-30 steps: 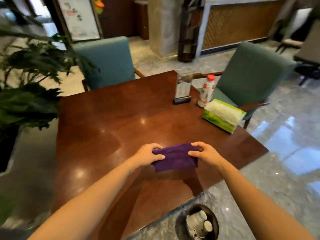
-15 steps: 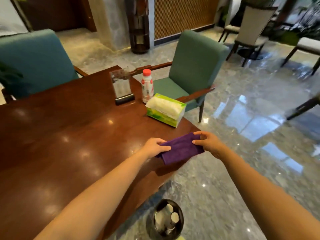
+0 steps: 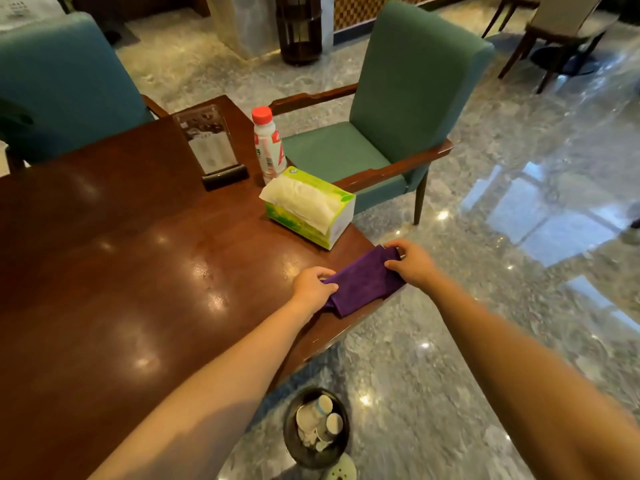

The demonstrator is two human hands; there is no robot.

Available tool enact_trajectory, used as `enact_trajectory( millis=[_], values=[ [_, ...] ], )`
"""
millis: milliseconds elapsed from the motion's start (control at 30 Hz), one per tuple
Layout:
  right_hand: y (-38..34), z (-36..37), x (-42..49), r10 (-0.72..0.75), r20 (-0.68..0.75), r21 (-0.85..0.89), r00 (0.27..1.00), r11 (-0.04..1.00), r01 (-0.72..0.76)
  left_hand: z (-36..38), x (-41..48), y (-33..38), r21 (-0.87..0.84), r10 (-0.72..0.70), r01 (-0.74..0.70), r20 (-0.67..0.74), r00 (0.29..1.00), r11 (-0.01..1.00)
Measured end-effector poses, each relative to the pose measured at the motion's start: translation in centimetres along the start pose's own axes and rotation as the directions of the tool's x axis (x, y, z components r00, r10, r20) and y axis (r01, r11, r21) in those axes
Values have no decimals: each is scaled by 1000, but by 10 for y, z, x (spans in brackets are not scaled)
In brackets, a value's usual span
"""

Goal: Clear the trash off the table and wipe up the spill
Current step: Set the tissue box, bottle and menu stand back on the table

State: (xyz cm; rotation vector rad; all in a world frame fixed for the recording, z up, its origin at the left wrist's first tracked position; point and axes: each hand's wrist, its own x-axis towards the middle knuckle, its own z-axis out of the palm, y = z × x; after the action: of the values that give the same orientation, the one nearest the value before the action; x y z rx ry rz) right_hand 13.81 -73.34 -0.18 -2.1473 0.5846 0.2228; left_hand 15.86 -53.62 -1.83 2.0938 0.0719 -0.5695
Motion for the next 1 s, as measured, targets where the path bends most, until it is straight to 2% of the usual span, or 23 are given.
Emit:
enact_trajectory(
  millis=[233, 333, 467, 567, 667, 767, 900, 1000],
  values=[
    [7, -3, 9, -18, 43, -57, 999, 998, 21, -3, 6, 1, 172, 58, -51, -35, 998, 984],
    [6, -8, 8, -10, 98, -72, 995, 997, 17, -9, 2, 4, 228, 60, -56, -11, 998, 972],
    [-7, -21, 0, 29, 184, -180, 982, 984, 5, -26, -4, 11, 284, 37, -44, 30, 999, 958],
    [-27, -36, -9, 27, 253, -283, 967, 958, 47, -47, -9, 24, 455, 48, -103, 130, 990, 885],
    [-54, -50, -17, 61, 348, -394, 936, 915, 87, -72, -14, 44, 636, 3, -190, 283, 959, 748],
    [-88, -60, -23, 131, 412, -543, 902, 830, 128, -100, -17, 67, 745, -78, -255, 381, 921, 617],
    [-141, -68, -33, 133, 422, -676, 897, 706, 214, -140, -15, 94, 807, -74, -281, 370, 926, 520],
    [-176, -69, -31, 97, 414, -718, 905, 647, 259, -167, -9, 113, 820, 3, -273, 314, 950, 504]
  ],
)
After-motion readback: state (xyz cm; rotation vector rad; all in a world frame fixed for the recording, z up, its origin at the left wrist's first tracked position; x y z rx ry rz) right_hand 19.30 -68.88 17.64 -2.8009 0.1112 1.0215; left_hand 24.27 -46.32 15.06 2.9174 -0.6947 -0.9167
